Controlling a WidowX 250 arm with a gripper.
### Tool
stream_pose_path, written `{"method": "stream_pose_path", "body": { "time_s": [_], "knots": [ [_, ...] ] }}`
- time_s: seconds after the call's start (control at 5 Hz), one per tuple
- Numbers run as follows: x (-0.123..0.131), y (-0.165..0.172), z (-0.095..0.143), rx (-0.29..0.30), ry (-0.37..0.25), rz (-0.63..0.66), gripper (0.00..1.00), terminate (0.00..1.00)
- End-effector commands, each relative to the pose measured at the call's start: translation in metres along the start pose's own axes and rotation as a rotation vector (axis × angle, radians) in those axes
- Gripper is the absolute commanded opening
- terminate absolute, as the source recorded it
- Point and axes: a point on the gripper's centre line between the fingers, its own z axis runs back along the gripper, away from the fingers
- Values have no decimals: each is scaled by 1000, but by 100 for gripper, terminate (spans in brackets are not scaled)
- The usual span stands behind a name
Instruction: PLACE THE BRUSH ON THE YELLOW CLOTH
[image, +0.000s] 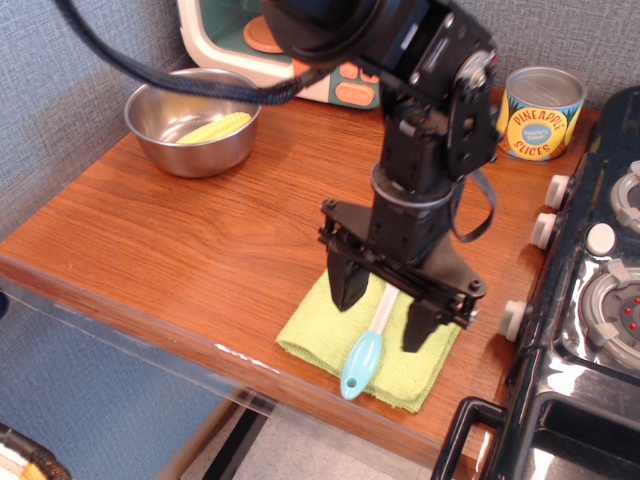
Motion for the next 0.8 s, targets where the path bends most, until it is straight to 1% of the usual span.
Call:
{"method": "stream_pose_path", "body": {
  "time_s": [0.0, 0.2, 0.6],
  "knots": [
    [-11, 22, 60, -22, -153, 29, 100, 0],
    [-10, 28, 55, -39, -110, 20, 100, 0],
    [-10, 28, 55, -39, -110, 20, 100, 0]
  ]
}}
